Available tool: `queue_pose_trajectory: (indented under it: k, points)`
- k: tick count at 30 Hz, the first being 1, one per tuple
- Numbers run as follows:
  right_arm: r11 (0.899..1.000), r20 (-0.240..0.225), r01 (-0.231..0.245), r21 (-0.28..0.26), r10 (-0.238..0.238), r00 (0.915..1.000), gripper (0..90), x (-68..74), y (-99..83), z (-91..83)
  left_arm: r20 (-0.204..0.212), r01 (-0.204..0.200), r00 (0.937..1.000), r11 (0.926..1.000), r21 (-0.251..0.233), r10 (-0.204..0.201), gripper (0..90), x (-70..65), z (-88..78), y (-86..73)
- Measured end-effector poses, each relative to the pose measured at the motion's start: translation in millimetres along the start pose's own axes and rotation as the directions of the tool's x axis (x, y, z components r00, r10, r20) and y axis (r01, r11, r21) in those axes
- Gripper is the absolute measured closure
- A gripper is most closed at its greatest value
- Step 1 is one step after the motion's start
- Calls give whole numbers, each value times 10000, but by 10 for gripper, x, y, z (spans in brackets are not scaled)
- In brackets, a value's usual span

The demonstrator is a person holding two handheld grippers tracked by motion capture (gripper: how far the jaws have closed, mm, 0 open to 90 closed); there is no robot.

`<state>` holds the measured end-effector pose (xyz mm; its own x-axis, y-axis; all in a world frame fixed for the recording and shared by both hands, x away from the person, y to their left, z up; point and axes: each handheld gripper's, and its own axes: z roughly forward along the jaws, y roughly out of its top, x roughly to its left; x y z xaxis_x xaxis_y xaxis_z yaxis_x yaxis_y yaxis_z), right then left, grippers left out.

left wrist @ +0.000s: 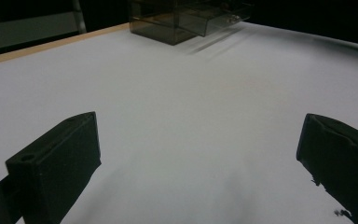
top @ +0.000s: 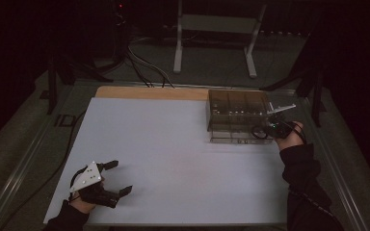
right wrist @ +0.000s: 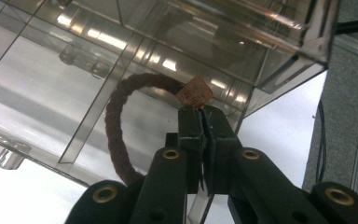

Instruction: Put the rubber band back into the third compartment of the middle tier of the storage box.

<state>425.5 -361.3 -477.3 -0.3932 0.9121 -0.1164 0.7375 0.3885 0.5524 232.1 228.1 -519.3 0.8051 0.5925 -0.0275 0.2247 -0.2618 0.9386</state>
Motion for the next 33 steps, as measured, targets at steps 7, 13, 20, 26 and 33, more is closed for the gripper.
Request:
queue_pose_trajectory:
  k: [7,13,20,26,33]
  points:
    - [9990,99,202,411,-206,9997,865,33,25,39,5,-3,10000,10000,13,3,3,-1,0,-1]
    - [9979,110,215,616,-223,9997,864,40,28,59,3,-5,10000,10000,-5,5,3,0,-1,0]
    - [9965,103,236,799,-245,9996,862,46,37,85,16,5,10000,10000,10,-5,3,2,0,-1]
    - [9955,84,189,934,-198,9998,856,45,54,79,25,6,10000,10000,3,-6,3,-1,0,-1]
    - [9984,-101,-134,542,140,9999,836,-5,62,-11,26,12,10000,10000,-4,-12,3,0,1,-1]
